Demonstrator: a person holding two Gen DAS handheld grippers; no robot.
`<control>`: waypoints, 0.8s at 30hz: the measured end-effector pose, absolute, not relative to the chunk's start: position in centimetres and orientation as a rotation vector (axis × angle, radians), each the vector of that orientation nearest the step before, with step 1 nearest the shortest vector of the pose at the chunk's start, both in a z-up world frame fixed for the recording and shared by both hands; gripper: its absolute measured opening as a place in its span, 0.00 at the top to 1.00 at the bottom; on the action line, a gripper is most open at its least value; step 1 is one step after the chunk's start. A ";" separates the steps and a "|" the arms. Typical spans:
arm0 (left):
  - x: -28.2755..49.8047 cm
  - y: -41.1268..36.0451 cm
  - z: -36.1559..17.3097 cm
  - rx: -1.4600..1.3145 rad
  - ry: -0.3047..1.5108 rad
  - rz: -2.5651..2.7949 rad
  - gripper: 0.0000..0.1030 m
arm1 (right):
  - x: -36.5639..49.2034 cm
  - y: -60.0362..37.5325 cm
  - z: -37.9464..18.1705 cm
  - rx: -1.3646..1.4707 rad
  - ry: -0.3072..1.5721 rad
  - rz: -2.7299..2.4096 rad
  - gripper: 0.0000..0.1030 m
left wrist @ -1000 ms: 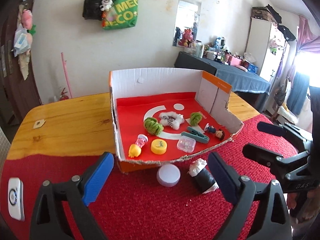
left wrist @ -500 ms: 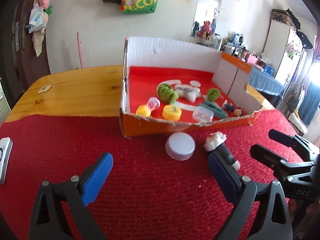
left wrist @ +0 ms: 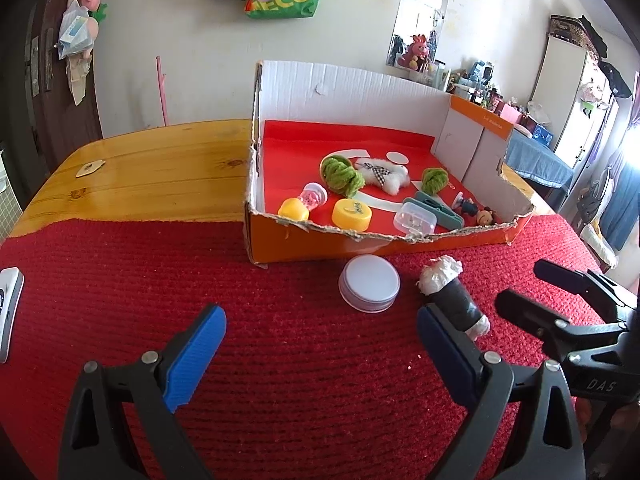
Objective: Organize objects
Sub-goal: 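Grasp the white round lid with the left tool while the right tool grasps the black-and-white roll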
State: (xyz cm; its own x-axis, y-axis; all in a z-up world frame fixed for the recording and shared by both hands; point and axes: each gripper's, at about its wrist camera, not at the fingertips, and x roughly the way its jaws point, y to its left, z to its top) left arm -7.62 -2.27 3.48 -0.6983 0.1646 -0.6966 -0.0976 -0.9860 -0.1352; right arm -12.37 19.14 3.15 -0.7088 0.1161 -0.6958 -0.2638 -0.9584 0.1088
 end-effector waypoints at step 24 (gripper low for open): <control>-10.8 -1.2 2.0 -1.259 0.047 2.579 0.13 | -15.5 19.9 1.9 -1.364 0.139 2.812 0.11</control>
State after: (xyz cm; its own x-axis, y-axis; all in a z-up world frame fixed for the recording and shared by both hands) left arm -10.83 -1.23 2.05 -0.5859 0.2267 -0.7780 -0.2547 -0.9629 -0.0887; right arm -15.51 19.88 1.85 -0.6198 -0.0272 -0.7843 -0.0501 -0.9960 0.0741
